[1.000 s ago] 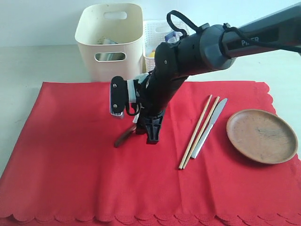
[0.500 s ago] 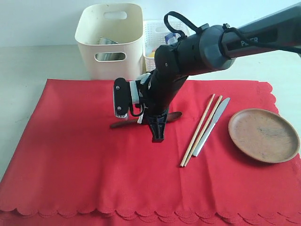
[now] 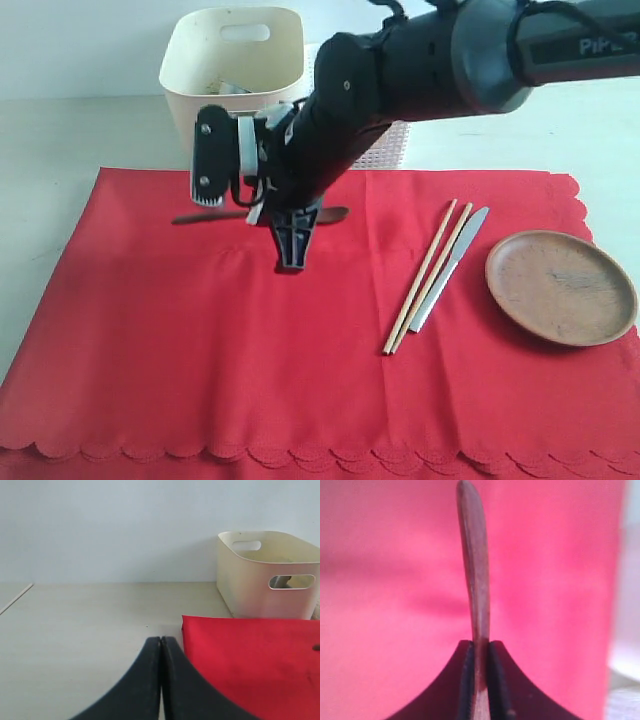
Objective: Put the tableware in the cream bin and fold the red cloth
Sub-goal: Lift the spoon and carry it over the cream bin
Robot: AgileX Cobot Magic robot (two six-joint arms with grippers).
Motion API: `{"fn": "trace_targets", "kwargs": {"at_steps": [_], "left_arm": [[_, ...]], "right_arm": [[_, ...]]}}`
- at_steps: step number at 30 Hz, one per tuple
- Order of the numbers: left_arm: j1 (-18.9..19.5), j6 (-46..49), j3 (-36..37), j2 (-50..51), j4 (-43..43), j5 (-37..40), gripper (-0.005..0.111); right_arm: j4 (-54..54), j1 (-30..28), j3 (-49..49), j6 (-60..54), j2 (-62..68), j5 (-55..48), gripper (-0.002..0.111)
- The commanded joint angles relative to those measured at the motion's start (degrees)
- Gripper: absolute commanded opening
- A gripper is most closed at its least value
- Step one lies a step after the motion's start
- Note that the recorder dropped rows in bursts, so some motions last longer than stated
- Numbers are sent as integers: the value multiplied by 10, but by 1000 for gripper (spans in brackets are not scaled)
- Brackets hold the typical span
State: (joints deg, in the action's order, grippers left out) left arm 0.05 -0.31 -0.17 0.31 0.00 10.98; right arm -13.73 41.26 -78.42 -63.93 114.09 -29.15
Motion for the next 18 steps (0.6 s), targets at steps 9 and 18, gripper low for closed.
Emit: {"fn": "trace_targets", "kwargs": {"at_steps": [9,18], "left_arm": [[1,-4,2,-3,0,-2,2],[1,-4,2,-3,0,-3,2]], "right_arm": [[-109,1,2,2,-32,366,0],[42,1,2,323,17,640,0]]}}
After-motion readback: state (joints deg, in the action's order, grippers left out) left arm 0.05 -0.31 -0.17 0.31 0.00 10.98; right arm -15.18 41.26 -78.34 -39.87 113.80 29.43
